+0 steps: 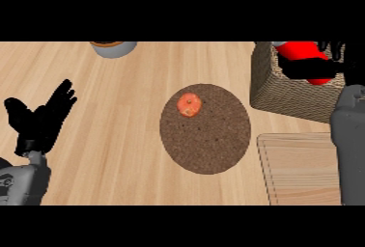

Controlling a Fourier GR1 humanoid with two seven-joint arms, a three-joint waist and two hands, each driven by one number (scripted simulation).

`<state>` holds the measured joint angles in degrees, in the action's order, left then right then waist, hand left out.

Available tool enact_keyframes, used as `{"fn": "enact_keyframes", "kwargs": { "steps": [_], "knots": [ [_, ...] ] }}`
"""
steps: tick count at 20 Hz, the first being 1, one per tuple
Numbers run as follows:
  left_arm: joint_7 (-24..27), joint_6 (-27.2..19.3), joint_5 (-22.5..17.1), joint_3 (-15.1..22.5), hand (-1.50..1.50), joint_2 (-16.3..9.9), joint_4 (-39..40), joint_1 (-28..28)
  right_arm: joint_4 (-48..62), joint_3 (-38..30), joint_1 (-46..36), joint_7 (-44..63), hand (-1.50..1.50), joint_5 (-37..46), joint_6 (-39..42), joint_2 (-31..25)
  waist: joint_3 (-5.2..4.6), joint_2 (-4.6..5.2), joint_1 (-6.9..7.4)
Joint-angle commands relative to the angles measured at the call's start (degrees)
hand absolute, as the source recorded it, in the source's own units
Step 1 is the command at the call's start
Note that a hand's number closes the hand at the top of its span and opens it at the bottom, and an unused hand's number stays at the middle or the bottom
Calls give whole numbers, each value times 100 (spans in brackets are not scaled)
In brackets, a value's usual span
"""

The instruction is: Pick the can from the cutting board and place it in the basket

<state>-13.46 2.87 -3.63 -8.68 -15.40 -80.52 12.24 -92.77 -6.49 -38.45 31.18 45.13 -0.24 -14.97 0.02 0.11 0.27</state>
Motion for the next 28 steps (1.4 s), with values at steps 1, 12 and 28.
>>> {"fn": "enact_keyframes", "kwargs": {
  "steps": [1,12,28],
  "knots": [
    [39,109,-25,-96,0,-61,106,57,494,-403,-255,-301,150,-417,49,-190,-3,-8,-5],
    [-122,-33,79,-29,0,113,-27,75,2263,-996,-188,-1170,-150,-401,-1310,-334,-2,-6,6],
    [136,166,61,-135,0,42,-26,-219,2780,-2691,-498,-1997,-150,-2400,-1717,-846,4,-21,-44]
  ]
}}
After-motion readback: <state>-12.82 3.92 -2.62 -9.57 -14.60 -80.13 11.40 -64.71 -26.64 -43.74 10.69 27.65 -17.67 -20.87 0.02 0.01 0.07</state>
